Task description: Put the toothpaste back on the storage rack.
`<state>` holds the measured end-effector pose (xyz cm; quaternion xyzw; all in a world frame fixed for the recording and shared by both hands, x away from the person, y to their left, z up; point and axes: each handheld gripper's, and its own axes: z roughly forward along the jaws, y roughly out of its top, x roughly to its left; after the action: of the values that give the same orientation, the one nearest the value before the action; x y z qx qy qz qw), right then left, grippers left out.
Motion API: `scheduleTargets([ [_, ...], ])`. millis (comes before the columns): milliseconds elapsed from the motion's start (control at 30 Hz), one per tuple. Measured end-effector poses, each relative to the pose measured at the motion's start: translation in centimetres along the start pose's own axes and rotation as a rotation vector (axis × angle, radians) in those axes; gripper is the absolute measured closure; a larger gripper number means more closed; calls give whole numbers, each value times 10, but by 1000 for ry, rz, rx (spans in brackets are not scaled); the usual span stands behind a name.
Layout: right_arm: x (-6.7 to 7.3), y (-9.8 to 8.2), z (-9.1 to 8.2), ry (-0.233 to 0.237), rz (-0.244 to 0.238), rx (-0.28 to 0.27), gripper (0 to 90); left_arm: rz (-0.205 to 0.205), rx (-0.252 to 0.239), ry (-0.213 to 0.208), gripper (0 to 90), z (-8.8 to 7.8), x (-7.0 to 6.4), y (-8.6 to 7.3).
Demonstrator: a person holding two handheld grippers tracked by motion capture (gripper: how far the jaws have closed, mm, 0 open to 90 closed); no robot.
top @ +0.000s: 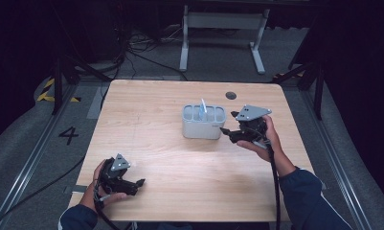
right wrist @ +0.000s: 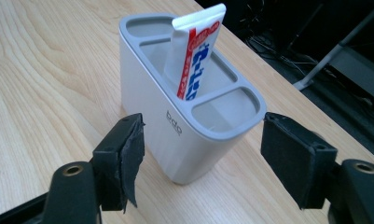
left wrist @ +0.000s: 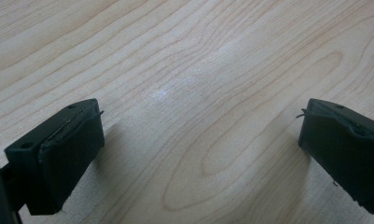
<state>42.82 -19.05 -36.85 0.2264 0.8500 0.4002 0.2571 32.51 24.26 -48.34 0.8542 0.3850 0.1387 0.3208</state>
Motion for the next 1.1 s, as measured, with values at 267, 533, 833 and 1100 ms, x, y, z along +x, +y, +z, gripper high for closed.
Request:
scheduleTargets([
  [267, 1, -16, -8, -23, 3, 17, 311, 0, 0, 1, 5, 0, 0, 0],
  [533, 2, -32, -12, -35, 6, 32, 310, -1, 2, 2, 5, 0, 0, 0],
  [833, 5, -53, -22, -52, -10, 68, 311, -4, 1, 3, 5, 0, 0, 0],
  [1100, 6, -76, -29, -49, 2, 100, 309, -3, 1, 4, 5, 0, 0, 0],
])
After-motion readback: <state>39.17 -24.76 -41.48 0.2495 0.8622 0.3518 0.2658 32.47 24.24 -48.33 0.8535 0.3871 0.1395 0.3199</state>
